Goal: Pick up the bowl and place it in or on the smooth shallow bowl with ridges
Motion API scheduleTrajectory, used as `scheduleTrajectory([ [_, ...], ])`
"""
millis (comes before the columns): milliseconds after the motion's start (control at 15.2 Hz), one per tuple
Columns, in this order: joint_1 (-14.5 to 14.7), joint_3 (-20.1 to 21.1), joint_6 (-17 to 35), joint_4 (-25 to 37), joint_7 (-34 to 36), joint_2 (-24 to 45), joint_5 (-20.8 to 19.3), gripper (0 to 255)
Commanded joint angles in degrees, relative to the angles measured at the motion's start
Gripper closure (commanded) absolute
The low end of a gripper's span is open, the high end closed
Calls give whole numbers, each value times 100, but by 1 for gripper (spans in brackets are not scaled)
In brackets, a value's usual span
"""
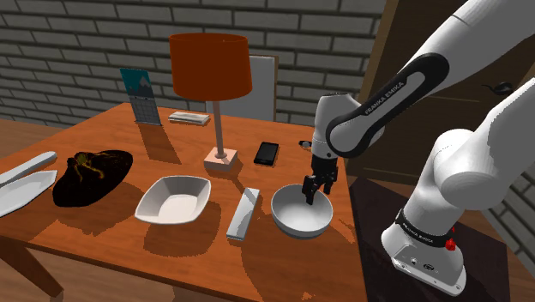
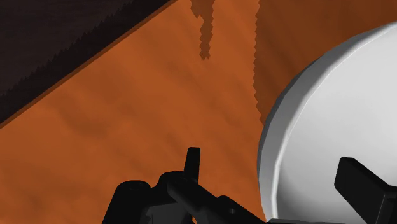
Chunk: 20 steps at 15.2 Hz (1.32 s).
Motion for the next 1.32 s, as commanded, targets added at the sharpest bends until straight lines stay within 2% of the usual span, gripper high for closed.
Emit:
scheduleTrajectory([
  [0,1,-1,13,-2,-5,10,3,0],
  [198,0,-1,11,-1,-4,9,2,0],
  [264,0,-1,11,-1,-4,9,2,255],
  [858,1,-2,13,-2,-5,10,3,255],
  [1254,-92,5,-730,101,179,-637,-194,255],
])
